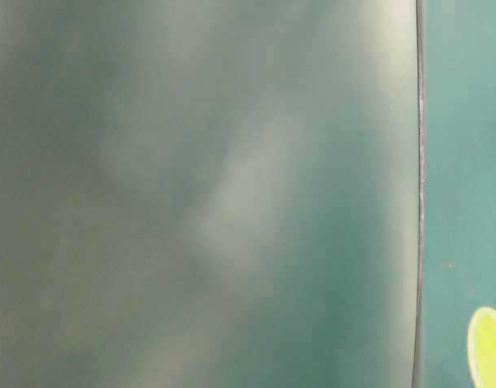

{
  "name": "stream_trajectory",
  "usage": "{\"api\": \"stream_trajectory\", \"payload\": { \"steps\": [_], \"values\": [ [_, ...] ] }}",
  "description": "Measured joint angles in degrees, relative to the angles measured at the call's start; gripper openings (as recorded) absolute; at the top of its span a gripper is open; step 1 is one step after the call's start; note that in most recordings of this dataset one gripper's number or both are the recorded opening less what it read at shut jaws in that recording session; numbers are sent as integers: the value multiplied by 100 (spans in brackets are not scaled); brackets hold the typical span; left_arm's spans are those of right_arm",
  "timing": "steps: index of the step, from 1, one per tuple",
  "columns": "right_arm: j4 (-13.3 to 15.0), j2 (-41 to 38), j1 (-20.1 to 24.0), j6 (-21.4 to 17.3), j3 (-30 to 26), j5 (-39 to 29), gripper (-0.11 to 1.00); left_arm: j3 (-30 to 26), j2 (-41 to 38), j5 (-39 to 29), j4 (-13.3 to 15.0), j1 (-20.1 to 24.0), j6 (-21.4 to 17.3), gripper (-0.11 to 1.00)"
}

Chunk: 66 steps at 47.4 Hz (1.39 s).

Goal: Lift the orange block with right arm.
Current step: 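Open the right gripper while holding the left arm still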

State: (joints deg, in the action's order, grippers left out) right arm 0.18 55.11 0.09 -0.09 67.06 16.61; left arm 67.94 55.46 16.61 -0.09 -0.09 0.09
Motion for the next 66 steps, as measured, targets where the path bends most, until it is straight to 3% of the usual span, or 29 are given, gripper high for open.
{"api": "stream_trajectory", "payload": {
  "steps": [10,24,43,66],
  "values": [
    [-9,-44,0,-18,-211,-633,0,-44,-9,-404,-53,0,-97,2],
    [0,-264,9,-9,-712,-2092,0,-88,-9,-431,-53,0,-88,2],
    [0,-510,9,62,-1222,-3331,2,-88,-9,-439,-53,0,-97,2],
    [0,-527,0,70,-1494,-4315,56,-105,0,-439,-62,0,-97,2]
  ]
}}
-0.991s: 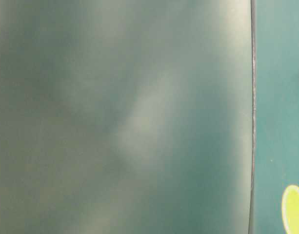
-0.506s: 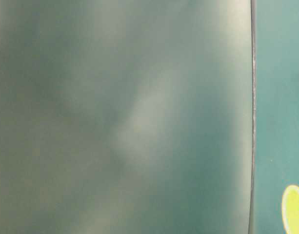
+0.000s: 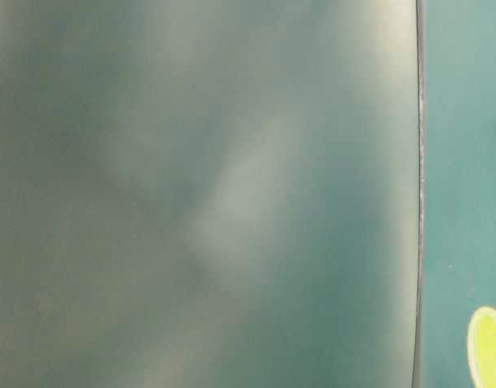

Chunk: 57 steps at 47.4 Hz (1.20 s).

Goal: Lift the orange block with right arm.
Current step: 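Open the right gripper while holding the left arm still, then move the open right gripper down over the orange cube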

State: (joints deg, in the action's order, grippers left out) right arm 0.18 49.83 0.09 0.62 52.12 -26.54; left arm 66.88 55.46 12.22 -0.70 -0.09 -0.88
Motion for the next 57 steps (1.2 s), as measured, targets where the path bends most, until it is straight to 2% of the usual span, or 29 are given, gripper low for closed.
{"api": "stream_trajectory", "payload": {
  "steps": [10,22,34,57],
  "values": [
    [0,-114,9,149,-79,-264,63,0,0,0,9,-9,0,2],
    [9,-589,237,800,-422,-686,63,0,0,0,0,0,0,2],
    [9,-1477,475,1336,-896,-1125,63,0,0,0,0,0,9,2],
    [9,-3111,923,1635,-1608,-1441,63,0,-9,0,9,0,9,2]
  ]
}}
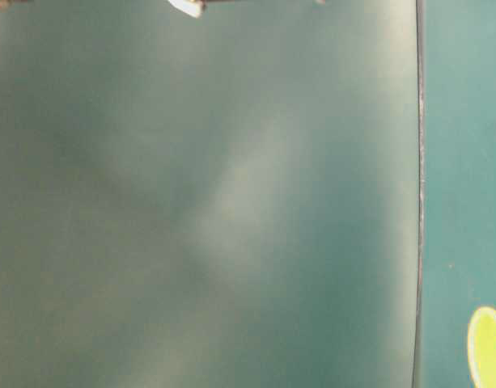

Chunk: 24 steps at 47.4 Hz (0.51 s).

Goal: Lift the orange block with right arm.
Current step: 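Move the open right gripper down over the orange cube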

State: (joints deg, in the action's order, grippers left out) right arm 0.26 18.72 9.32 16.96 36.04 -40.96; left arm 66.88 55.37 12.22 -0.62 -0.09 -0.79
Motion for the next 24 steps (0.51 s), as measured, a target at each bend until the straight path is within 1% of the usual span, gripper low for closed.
{"api": "stream_trajectory", "payload": {
  "steps": [14,24],
  "values": [
    [-9,-729,352,0,-79,9,63,-9,0,0,-9,0,-9,2],
    [-9,-1090,439,0,-79,220,63,0,0,0,0,-9,0,2]
  ]
}}
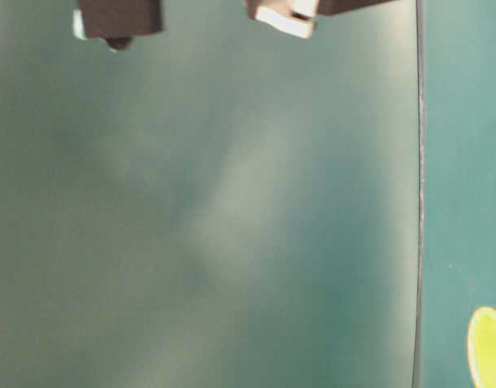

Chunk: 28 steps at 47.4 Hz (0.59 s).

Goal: Lift the orange block with right arm.
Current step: 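Move the open right gripper down over the orange cube, then close the right gripper fingers around the orange cube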

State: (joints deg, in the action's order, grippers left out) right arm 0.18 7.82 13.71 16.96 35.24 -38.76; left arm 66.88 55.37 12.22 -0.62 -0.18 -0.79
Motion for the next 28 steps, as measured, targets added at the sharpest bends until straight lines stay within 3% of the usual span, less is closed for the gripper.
{"api": "stream_trajectory", "payload": {
  "steps": [28],
  "values": [
    [-26,-580,9,-9,229,861,63,0,0,-9,0,9,-9,2]
  ]
}}
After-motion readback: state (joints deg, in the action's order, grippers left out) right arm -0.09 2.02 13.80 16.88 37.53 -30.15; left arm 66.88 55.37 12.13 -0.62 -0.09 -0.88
